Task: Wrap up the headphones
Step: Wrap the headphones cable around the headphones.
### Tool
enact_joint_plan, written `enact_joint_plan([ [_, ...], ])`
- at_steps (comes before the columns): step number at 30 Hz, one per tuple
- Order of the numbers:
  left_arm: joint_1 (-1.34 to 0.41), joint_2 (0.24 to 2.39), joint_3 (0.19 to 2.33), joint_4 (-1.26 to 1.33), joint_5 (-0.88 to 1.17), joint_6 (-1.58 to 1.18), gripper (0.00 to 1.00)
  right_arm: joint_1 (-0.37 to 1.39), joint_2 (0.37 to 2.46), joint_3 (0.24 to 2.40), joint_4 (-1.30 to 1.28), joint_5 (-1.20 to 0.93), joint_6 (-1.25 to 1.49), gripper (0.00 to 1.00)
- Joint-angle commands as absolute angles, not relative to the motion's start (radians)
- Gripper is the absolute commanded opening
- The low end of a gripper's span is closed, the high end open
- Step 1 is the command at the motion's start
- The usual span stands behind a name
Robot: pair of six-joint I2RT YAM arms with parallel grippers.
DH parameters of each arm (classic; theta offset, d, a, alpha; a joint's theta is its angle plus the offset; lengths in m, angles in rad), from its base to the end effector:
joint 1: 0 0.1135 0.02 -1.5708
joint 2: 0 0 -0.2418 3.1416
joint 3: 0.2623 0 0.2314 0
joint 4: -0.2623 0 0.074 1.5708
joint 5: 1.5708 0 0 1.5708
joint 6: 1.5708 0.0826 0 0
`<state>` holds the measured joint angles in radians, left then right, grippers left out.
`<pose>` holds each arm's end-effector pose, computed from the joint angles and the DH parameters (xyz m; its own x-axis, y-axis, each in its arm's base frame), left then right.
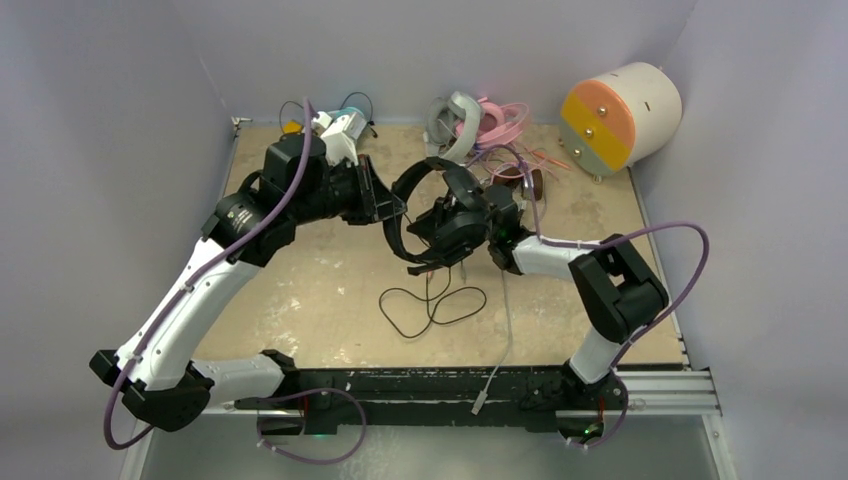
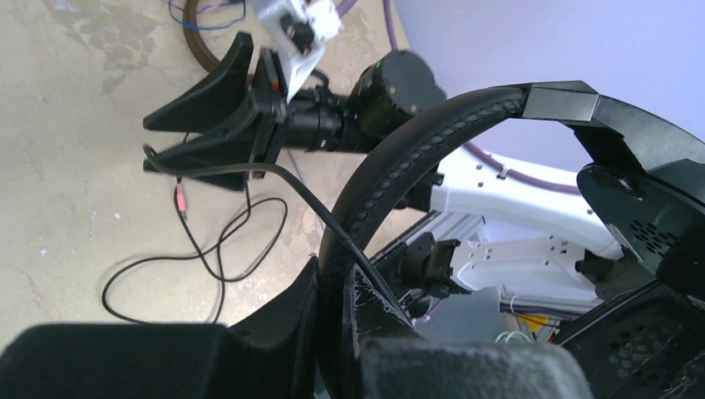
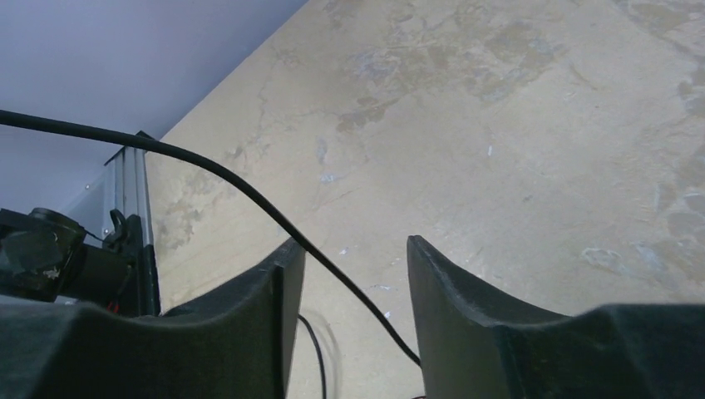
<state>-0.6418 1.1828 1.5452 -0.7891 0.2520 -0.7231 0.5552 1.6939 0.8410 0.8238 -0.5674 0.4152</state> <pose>0.1931 -0.1700 0.4089 -0.7525 -0.2376 -0.6143 0.3516 0.6437 -0.6797 0.3042 0.2409 0.2204 -0.3861 0.1608 -0.9083 -0.8145 0.4028 0.4175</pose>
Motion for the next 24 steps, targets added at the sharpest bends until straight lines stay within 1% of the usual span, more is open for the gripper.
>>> enact_joint_plan([
  [1, -0.635, 1.194, 1.643, -0.789, 0.222, -0.735, 0.0, 0.603, 1.712, 0.828, 0.92, -0.544, 0.368, 0.56],
  [3, -0.634, 1.199, 1.651, -0.804, 0.224, -0.726, 0.0, 0.63, 1.724, 0.837, 0.918, -0.538, 0.339, 0.64],
  [6, -0.635, 1.198, 1.648, -0.804, 0.245, -0.726, 0.0, 0.647, 1.759, 0.869, 0.901, -0.513, 0.319, 0.72],
  [8, -0.634, 1.197, 1.648, -0.804, 0.26, -0.724, 0.0, 0.647, 1.788, 0.889, 0.906, -0.501, 0.317, 0.74],
  [9, -0.635, 1.197, 1.651, -0.806, 0.264, -0.723, 0.0, 0.648, 1.801, 0.896, 0.911, -0.501, 0.316, 0.73],
  [10, -0.634, 1.198, 1.654, -0.81, 0.27, -0.719, 0.0, 0.648, 1.812, 0.902, 0.92, -0.505, 0.319, 0.7],
  [11, -0.634, 1.199, 1.658, -0.817, 0.273, -0.713, 0.0, 0.648, 1.821, 0.905, 0.93, -0.512, 0.324, 0.65],
  [16, -0.636, 1.207, 1.636, -0.848, 0.294, -0.658, 0.0, 0.648, 1.773, 0.884, 0.97, -0.53, 0.373, 0.35],
  [17, -0.636, 1.209, 1.622, -0.853, 0.3, -0.644, 0.0, 0.646, 1.748, 0.889, 0.934, -0.523, 0.363, 0.28],
  [19, -0.635, 1.207, 1.586, -0.858, 0.315, -0.614, 0.0, 0.636, 1.694, 0.916, 0.843, -0.472, 0.347, 0.09],
  [20, -0.635, 1.203, 1.563, -0.86, 0.321, -0.601, 0.0, 0.626, 1.669, 0.933, 0.795, -0.444, 0.347, 0.02],
  [21, -0.635, 1.197, 1.54, -0.86, 0.323, -0.584, 0.0, 0.611, 1.644, 0.946, 0.76, -0.43, 0.351, 0.0],
  [24, -0.636, 1.184, 1.476, -0.878, 0.29, -0.534, 0.0, 0.539, 1.586, 0.975, 0.683, -0.419, 0.4, 0.0],
])
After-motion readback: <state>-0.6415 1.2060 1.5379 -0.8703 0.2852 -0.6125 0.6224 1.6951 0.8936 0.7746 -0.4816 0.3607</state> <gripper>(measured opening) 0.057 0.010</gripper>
